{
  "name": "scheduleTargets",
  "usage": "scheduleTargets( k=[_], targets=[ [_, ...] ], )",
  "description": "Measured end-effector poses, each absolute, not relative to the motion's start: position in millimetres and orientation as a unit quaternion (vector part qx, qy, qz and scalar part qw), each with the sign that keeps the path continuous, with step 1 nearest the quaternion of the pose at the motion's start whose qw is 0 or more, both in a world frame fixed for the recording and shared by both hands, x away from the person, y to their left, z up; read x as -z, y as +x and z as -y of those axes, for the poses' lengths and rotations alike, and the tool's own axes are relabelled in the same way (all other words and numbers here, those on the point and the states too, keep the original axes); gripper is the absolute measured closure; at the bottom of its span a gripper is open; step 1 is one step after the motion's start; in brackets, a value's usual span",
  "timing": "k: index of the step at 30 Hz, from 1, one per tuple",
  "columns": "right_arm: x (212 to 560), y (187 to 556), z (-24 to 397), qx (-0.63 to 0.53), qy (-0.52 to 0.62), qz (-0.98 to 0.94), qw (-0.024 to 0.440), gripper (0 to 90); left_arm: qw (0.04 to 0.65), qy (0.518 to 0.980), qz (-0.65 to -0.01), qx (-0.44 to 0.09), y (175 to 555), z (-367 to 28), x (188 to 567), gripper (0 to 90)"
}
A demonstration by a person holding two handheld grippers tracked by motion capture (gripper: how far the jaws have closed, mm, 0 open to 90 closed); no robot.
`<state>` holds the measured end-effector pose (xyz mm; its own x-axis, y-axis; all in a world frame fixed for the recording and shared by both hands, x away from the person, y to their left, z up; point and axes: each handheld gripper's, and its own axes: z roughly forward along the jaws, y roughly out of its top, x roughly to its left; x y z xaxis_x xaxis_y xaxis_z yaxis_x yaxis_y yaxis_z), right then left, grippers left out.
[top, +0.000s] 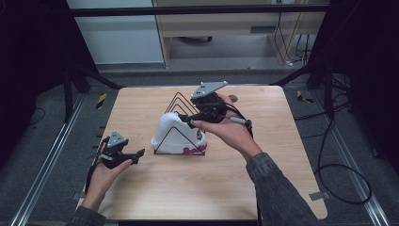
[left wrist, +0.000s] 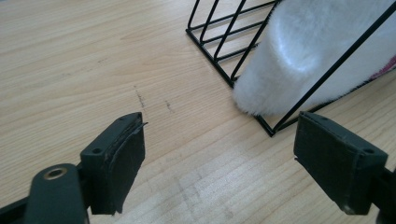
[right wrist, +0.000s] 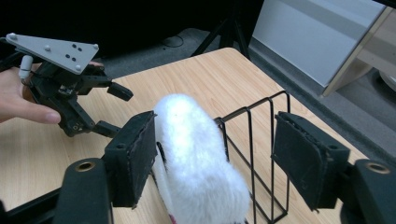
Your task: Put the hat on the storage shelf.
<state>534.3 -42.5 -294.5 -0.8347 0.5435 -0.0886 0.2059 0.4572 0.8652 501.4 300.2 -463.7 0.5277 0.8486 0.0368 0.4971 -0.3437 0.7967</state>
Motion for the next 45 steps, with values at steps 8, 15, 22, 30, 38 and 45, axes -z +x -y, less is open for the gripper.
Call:
scheduleTargets(
  k=[8, 15, 22, 30, 38, 45],
  targets=[
    [289, 530, 49, -0.462, 0.234, -0.833, 0.195, 17.8, 0.379, 0.79, -0.429, -0.219, 498, -299, 466, 10.5],
    [286, 524, 58, -0.455, 0.244, -0.829, 0.215, 9.1, 0.369, 0.798, -0.425, -0.216, 494, -299, 470, 7.7],
    [285, 517, 73, -0.457, 0.253, -0.821, 0.231, 6.1, 0.366, 0.803, -0.422, -0.209, 490, -300, 480, 5.7],
    [288, 514, 96, -0.451, 0.276, -0.813, 0.243, 6.0, 0.357, 0.805, -0.43, -0.2, 491, -303, 488, 5.7],
    [299, 514, 125, -0.443, 0.313, -0.801, 0.255, 6.0, 0.34, 0.811, -0.43, -0.204, 491, -301, 493, 5.7],
    [316, 511, 153, -0.433, 0.343, -0.792, 0.261, 5.9, 0.332, 0.814, -0.433, -0.203, 493, -300, 496, 5.6]
  ],
)
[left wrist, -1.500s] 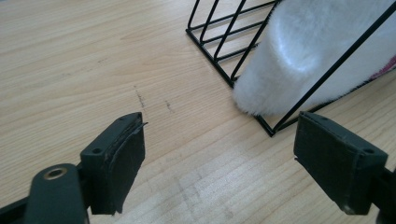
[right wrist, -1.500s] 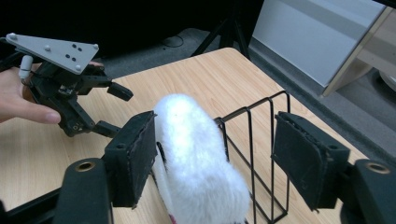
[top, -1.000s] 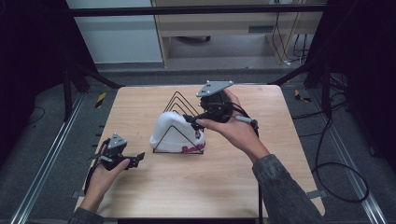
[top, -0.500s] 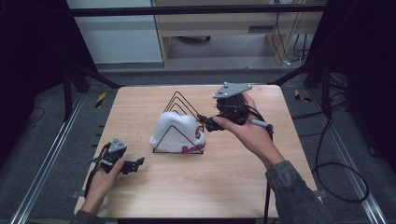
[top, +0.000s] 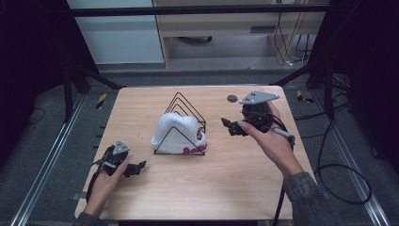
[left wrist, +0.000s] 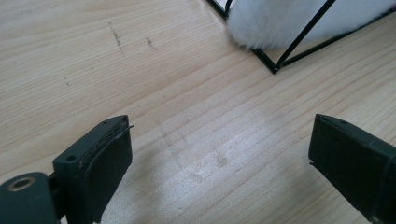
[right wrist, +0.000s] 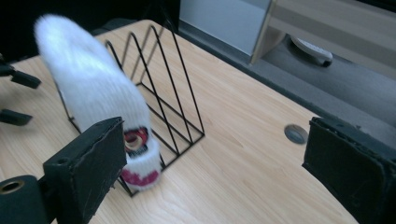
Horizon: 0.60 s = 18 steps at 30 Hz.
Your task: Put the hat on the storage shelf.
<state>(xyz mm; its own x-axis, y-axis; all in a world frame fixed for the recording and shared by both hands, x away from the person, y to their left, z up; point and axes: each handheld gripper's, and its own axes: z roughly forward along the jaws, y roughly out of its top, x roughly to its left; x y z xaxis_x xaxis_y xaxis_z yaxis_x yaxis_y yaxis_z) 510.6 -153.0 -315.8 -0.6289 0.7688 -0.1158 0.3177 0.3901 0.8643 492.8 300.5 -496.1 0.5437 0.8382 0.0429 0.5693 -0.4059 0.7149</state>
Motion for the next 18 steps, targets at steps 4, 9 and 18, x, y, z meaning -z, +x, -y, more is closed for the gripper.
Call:
scheduleTargets(
  k=[4, 9, 18],
  targets=[
    [328, 509, 166, -0.42, 0.356, -0.791, 0.264, 5.9, 0.327, 0.815, -0.433, -0.202, 494, -300, 498, 5.6],
    [349, 507, 183, -0.414, 0.38, -0.784, 0.261, 6.1, 0.327, 0.814, -0.438, -0.197, 494, -300, 503, 5.6],
    [381, 503, 202, -0.408, 0.403, -0.779, 0.255, 7.4, 0.331, 0.811, -0.439, -0.197, 495, -302, 506, 5.2]
  ],
)
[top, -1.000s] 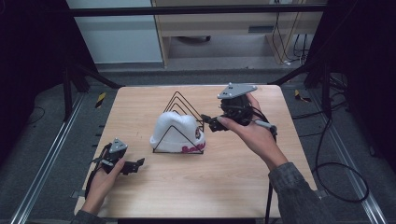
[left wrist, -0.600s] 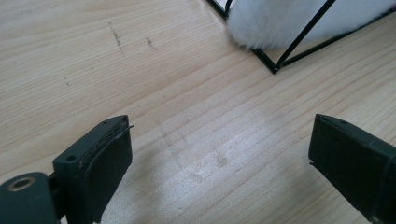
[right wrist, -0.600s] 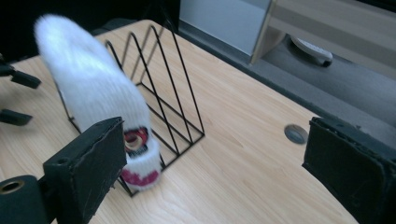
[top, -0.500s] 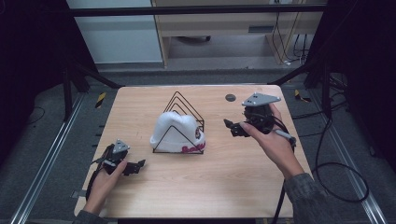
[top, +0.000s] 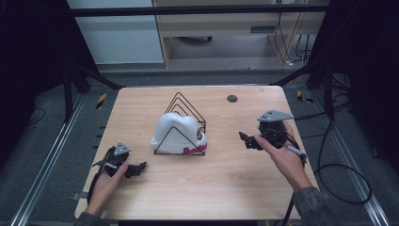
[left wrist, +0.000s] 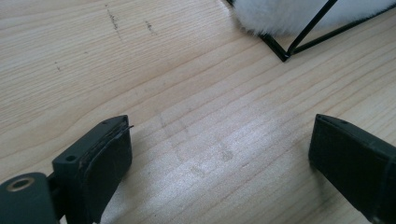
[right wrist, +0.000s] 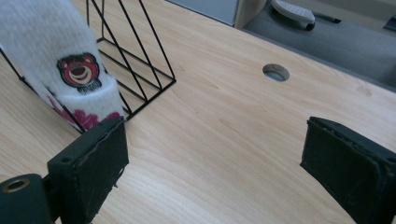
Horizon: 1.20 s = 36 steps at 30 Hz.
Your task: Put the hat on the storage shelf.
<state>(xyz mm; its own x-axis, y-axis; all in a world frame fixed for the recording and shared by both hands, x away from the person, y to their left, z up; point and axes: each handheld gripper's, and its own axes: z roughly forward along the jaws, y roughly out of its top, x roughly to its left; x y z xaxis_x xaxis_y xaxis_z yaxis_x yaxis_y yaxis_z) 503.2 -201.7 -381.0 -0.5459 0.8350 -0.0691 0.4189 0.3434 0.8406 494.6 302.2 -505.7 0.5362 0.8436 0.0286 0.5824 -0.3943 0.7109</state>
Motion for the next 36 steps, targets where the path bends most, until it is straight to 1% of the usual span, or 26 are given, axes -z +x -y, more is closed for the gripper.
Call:
scheduleTargets(
  k=[9, 22, 36],
  targets=[
    [408, 500, 210, -0.4, 0.422, -0.775, 0.248, 8.8, 0.338, 0.809, -0.439, -0.199, 494, -303, 507, 3.7],
    [438, 494, 216, -0.389, 0.437, -0.775, 0.237, 9.5, 0.337, 0.809, -0.438, -0.199, 495, -303, 508, 3.0],
    [483, 485, 210, -0.371, 0.458, -0.781, 0.205, 10.7, 0.337, 0.81, -0.438, -0.197, 494, -302, 508, 2.2]
  ],
)
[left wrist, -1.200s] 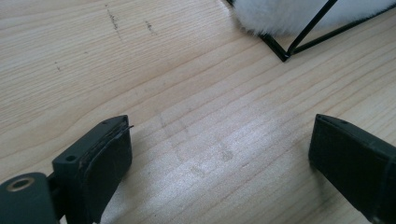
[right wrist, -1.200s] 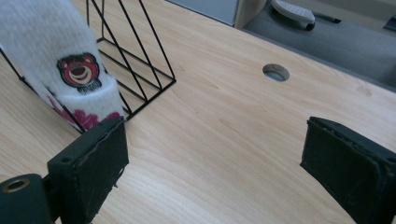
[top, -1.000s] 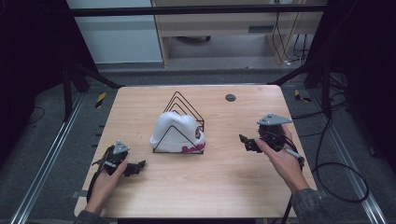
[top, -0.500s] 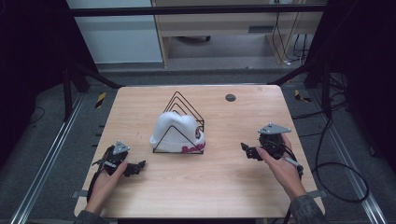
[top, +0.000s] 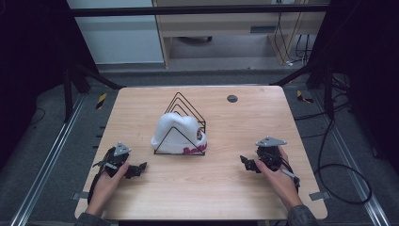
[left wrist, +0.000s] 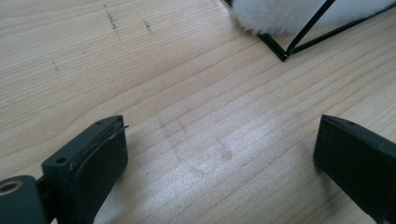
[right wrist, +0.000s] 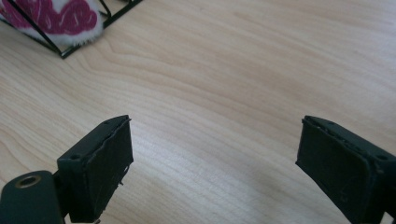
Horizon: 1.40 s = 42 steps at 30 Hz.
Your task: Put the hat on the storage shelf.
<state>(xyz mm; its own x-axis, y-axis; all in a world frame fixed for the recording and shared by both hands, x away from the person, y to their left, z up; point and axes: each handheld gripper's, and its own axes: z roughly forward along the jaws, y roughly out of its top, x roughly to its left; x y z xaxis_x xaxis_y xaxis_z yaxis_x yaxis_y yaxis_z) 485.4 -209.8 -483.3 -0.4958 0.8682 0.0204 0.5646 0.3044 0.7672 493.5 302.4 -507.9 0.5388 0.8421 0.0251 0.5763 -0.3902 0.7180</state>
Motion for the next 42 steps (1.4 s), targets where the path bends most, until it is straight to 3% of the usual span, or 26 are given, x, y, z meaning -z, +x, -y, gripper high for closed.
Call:
scheduleTargets(
  k=[19, 42],
  targets=[
    [508, 498, 192, -0.346, 0.489, -0.773, 0.209, 12.4, 0.336, 0.81, -0.439, -0.197, 492, -303, 508, 1.8],
    [512, 498, 183, -0.333, 0.513, -0.757, 0.229, 9.0, 0.334, 0.807, -0.444, -0.2, 489, -304, 508, 1.3]
  ],
)
